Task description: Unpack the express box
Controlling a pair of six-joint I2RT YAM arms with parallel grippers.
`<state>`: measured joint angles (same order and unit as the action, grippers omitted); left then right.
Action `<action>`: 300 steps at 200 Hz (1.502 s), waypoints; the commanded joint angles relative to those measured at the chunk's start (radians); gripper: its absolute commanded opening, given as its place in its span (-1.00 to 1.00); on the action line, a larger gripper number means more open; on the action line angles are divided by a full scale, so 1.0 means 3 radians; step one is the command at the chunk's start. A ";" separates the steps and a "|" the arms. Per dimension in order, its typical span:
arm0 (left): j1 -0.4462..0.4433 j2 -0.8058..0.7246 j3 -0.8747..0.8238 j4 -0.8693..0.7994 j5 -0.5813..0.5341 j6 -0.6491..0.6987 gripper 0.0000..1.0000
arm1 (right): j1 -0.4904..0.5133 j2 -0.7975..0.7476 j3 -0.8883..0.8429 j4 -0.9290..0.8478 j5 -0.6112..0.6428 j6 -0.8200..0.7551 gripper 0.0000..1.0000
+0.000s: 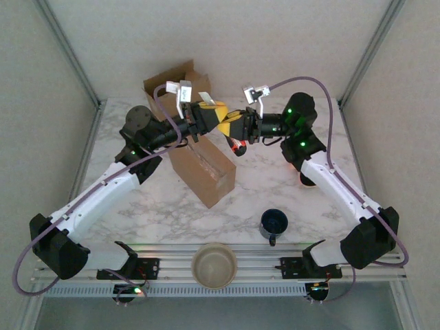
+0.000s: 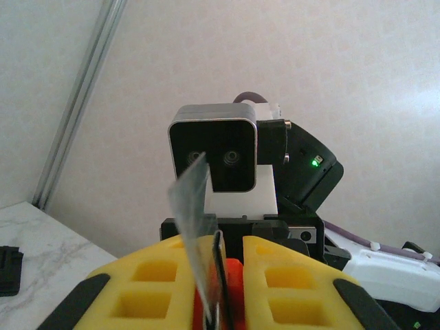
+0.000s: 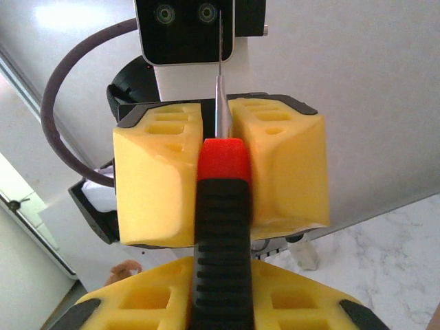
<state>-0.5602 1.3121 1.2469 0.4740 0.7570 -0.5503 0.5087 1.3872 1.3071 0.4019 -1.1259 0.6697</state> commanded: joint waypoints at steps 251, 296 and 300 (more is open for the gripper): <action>0.1187 -0.0037 -0.0935 -0.2340 -0.1875 -0.0652 0.80 | 0.1177 0.2382 0.3622 -0.5473 0.4116 -0.2495 -1.00; 0.1190 0.0099 -0.0993 -0.2302 -0.1785 -0.0654 0.63 | 0.1263 0.2674 0.3914 -0.5521 0.4096 -0.2417 -1.00; 0.1190 0.0103 -0.1003 -0.2284 -0.1780 -0.0658 0.62 | 0.1268 0.2699 0.3929 -0.5526 0.4096 -0.2405 -1.00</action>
<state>-0.2119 1.3277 0.9688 -0.2504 0.1848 -0.7353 0.8726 2.1574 2.4233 -1.2270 0.0856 -0.0658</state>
